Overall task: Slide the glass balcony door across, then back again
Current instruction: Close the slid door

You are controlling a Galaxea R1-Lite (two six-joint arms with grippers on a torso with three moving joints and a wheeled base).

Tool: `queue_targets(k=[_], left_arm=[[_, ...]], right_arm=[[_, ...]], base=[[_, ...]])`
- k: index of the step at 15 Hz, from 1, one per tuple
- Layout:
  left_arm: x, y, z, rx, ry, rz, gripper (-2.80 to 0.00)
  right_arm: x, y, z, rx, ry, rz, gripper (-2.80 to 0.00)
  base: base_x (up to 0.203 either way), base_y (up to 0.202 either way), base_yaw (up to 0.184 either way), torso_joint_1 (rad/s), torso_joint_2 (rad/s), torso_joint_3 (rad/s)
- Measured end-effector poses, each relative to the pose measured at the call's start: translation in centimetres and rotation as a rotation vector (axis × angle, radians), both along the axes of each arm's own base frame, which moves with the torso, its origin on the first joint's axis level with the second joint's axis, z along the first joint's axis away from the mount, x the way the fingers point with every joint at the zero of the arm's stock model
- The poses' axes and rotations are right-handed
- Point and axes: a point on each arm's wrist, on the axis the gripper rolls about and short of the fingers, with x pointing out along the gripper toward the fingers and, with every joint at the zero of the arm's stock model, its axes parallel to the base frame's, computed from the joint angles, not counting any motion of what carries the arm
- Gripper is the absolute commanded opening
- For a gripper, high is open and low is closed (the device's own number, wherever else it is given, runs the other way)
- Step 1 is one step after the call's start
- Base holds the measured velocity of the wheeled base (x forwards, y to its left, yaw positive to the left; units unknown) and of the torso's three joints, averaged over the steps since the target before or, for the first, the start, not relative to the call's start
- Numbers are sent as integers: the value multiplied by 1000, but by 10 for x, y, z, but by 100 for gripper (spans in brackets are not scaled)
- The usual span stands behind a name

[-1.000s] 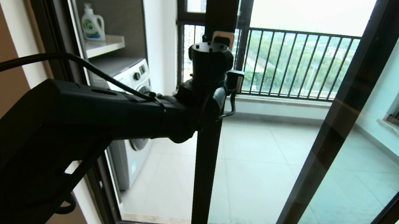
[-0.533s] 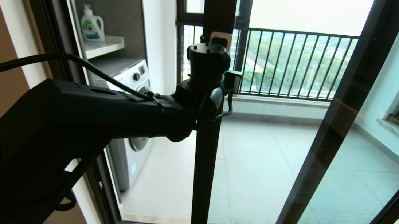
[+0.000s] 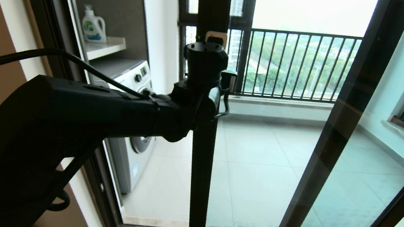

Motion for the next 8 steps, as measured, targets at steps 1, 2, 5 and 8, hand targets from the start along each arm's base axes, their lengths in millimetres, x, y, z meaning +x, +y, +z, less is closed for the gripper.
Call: queue_targets(k=[1, 2, 5, 8], left_arm=[[0, 2, 2, -1, 0, 5, -280], [-2, 4, 3, -2, 0, 6, -280], [-8, 10, 1, 3, 19, 7, -280], [-13, 19, -4, 9, 54, 13, -280]], right_arm=[[0, 0, 0, 0, 0, 0, -280], [0, 0, 0, 0, 0, 0, -280], [0, 0, 0, 0, 0, 0, -280], [0, 0, 0, 1, 0, -1, -280]], base=[[0, 0, 0, 0, 0, 0], [0, 0, 0, 0, 0, 0], [0, 0, 0, 0, 0, 0], [0, 0, 0, 0, 0, 0]])
